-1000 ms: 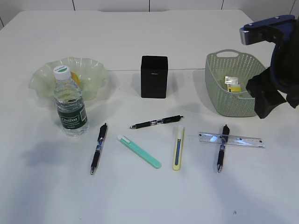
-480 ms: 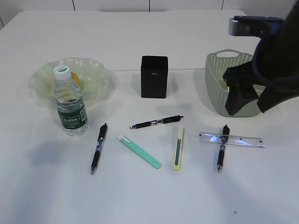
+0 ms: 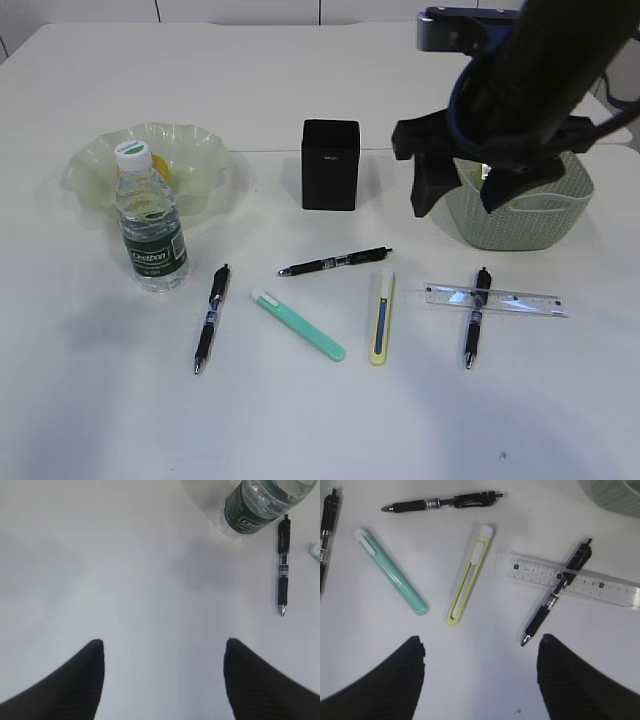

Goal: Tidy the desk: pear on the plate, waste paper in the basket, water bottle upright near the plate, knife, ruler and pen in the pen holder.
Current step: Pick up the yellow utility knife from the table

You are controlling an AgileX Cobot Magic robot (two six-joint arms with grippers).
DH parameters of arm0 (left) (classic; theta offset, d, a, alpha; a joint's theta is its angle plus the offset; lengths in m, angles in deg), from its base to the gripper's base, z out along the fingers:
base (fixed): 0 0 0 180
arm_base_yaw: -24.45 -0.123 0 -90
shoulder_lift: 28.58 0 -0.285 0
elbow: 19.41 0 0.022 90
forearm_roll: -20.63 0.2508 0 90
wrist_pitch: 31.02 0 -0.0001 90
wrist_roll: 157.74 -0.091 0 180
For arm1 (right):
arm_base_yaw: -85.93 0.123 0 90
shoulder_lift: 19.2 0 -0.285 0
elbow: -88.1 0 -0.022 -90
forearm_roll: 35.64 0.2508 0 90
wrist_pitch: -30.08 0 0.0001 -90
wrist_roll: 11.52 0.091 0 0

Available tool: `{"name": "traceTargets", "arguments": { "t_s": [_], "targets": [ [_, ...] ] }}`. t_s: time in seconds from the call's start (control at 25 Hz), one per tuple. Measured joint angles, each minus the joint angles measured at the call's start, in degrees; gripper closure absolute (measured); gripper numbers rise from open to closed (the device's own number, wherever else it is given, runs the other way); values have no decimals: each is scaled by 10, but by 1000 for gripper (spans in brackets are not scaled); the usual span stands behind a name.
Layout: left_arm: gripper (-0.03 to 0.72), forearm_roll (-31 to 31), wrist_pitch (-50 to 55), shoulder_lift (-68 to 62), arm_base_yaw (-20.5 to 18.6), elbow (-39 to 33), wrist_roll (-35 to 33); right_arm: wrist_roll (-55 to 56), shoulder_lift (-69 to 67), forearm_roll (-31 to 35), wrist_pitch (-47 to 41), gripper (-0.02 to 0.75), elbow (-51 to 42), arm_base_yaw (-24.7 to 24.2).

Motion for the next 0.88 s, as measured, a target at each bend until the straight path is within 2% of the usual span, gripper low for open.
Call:
{"name": "traceTargets", "arguments": {
  "t_s": [0.44, 0.88],
  "targets": [
    [160, 0, -8, 0, 0, 0, 0, 115, -166, -12, -71, 216, 205, 9],
    [160, -2, -10, -4, 0, 0, 0, 177, -216, -13, -74, 217, 237, 10]
  ]
}}
